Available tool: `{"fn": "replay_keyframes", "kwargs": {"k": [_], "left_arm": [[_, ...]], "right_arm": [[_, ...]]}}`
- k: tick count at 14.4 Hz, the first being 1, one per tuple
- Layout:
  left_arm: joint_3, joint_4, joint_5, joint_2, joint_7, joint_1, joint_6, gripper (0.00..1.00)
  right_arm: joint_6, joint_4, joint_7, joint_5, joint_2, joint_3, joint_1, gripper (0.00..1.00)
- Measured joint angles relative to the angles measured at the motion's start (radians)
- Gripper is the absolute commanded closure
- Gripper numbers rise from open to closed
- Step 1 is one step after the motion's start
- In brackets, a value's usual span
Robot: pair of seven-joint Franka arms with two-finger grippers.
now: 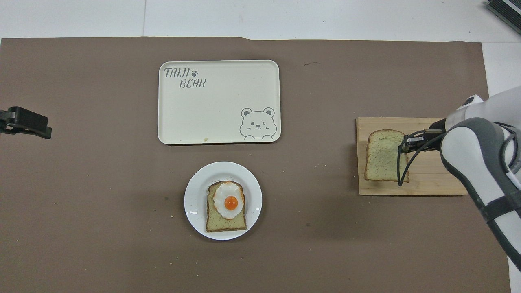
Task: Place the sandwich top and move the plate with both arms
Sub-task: 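Grasp the bread slice with the right gripper and lift it, then carry the bread slice with the right gripper over the egg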
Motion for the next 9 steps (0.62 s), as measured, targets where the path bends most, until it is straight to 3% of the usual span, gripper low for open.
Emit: {"fn": "replay_keyframes", "kwargs": {"k": [3, 9], "left_arm": [[0.0, 0.0, 0.0, 0.0, 0.0, 0.0, 0.0, 0.0], [0.0, 0.0, 0.0, 0.0, 0.0, 0.0, 0.0, 0.0]], "right_arm": [[-0.076, 0.058, 0.0, 0.001, -0.013, 0.001, 0.052, 1.0], [-0.084, 0.069, 0.163, 0.033, -0.013, 0.008, 0.2, 1.0]]}}
